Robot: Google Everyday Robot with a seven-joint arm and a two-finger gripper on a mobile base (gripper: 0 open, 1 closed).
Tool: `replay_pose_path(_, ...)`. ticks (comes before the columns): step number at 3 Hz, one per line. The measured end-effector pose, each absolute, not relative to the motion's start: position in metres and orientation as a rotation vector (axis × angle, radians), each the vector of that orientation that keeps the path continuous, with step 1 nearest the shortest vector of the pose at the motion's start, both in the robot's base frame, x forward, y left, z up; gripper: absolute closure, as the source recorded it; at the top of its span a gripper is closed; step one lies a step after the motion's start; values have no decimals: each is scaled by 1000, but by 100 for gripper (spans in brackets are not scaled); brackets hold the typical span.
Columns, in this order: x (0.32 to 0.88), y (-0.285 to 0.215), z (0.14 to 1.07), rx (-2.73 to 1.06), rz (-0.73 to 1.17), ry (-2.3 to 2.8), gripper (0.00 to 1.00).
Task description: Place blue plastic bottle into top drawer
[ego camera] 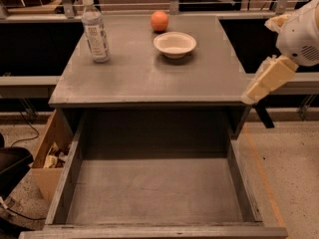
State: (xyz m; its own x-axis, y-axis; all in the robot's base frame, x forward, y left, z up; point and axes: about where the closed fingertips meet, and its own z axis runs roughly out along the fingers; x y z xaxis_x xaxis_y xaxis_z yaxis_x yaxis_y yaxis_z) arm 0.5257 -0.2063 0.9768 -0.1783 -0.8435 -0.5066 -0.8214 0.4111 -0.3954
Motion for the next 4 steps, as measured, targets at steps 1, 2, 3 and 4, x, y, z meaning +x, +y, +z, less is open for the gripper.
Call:
replay_pose_path(1, 580, -200, 984, -1264, 35, 1842, 0)
replay_pose_path(2, 637, -193, 1005, -1084, 123, 1683, 0)
replay_pose_path(3, 670, -183, 1010, -969, 269, 1600, 0)
replay_pose_path(4, 676, -182, 1007, -947, 304, 1593, 0)
